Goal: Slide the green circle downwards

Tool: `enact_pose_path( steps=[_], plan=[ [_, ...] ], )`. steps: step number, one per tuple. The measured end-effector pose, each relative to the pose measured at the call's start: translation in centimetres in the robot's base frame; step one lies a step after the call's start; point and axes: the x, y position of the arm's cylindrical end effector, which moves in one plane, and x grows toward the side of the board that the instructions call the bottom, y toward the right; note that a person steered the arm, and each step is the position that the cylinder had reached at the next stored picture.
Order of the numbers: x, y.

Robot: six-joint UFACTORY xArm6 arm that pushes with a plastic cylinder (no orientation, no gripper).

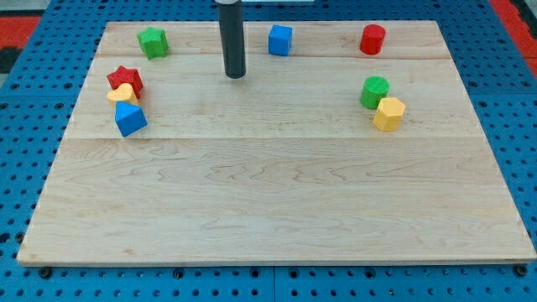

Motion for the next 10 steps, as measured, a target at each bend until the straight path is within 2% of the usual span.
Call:
enact_pose_path(
  steps=[4, 5, 6, 8, 9, 10],
  plan=[
    [-1.1, -3.4],
    [-1.0, -8.8],
    [-0.6, -3.5],
    [0.9, 21.8],
    [3.9, 24.0],
    [4.1, 24.6]
  ],
)
